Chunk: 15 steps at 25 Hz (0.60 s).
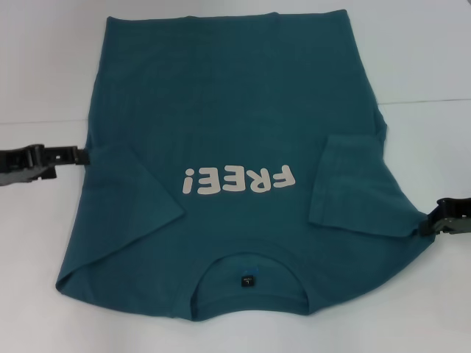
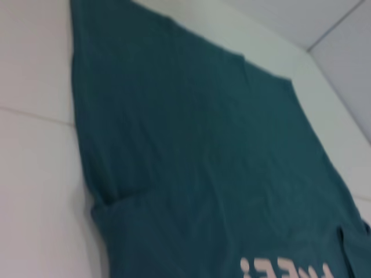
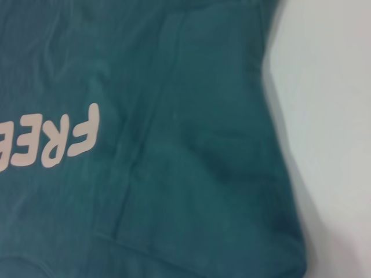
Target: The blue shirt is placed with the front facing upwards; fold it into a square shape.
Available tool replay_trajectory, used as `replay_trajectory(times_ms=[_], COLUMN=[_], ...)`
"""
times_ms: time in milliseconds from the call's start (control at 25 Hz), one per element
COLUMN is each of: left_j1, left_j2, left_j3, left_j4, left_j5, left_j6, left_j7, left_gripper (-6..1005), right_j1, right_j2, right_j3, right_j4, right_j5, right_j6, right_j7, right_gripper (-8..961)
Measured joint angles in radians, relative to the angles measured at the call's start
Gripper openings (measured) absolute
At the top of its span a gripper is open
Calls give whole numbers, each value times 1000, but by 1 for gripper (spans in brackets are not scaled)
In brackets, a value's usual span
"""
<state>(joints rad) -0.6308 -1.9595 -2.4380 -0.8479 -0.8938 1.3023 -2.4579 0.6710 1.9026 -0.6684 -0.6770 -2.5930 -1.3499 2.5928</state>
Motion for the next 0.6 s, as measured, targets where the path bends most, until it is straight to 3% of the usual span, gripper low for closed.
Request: replay_trajectory(times_ms=[160,600], left_j1=[14,-27], left_j2=[-7,3], left_j3=[-1,8], left_j4=[-45,-52], left_j5=[19,175], left_j6=[62,207], left_j7=[-11,-160], left_gripper=[873,873], right_j1=[5,14], right_j2=[1,11], right_j3=[-1,-2], right_j4=[0,1], right_j5=[0,0], right_j6=[-4,-5], right_j7=[-11,-43], right_gripper=[40,41])
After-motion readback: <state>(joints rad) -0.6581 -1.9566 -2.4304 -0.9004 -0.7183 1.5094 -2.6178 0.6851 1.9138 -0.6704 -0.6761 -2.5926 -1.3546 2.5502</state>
